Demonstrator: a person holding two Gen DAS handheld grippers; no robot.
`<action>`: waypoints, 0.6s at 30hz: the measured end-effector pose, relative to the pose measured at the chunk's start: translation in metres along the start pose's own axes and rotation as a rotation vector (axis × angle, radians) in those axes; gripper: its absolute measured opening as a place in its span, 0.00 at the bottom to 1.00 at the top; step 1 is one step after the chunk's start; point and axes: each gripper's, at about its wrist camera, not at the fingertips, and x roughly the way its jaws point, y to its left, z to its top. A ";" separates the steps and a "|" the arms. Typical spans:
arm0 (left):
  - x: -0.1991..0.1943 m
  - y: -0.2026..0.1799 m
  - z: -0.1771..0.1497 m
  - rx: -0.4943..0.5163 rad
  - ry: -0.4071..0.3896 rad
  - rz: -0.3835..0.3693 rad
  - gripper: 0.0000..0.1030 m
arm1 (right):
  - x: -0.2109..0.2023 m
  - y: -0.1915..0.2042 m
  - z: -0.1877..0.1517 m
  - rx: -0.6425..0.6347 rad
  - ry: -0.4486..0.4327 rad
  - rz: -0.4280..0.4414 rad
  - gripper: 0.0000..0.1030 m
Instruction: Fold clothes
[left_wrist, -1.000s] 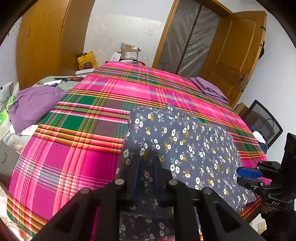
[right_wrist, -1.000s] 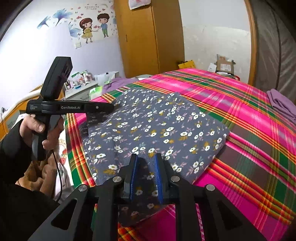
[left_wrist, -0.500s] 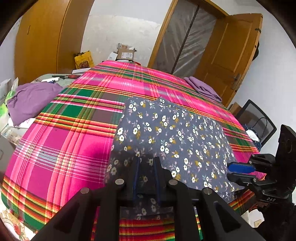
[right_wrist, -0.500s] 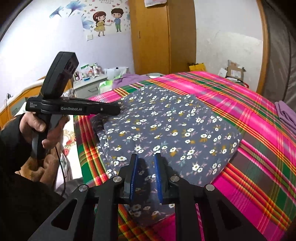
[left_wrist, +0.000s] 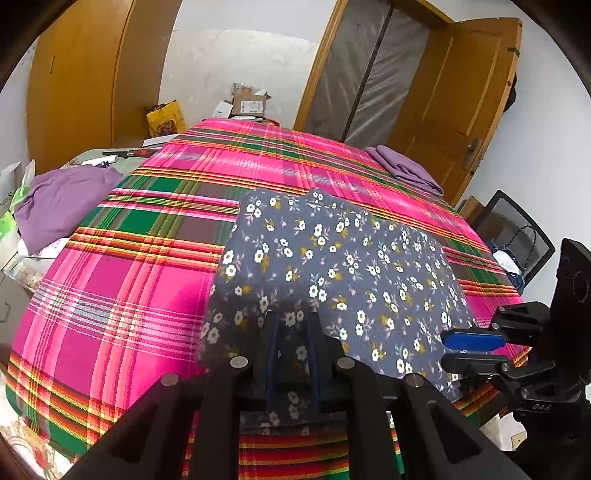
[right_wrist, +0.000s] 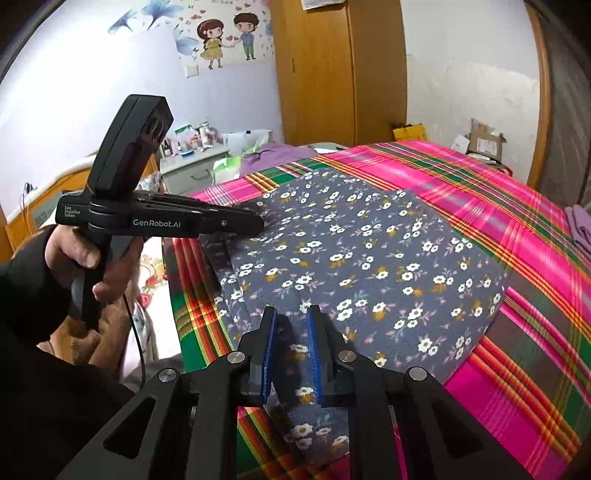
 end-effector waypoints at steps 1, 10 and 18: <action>0.000 -0.002 0.001 0.001 0.001 0.010 0.14 | -0.002 -0.001 0.001 0.004 -0.009 0.002 0.16; 0.002 -0.010 0.011 0.004 -0.012 0.099 0.14 | -0.008 -0.023 0.006 0.096 -0.032 -0.082 0.16; 0.003 -0.008 0.009 0.014 0.001 0.111 0.14 | -0.005 -0.029 0.005 0.125 -0.014 -0.087 0.17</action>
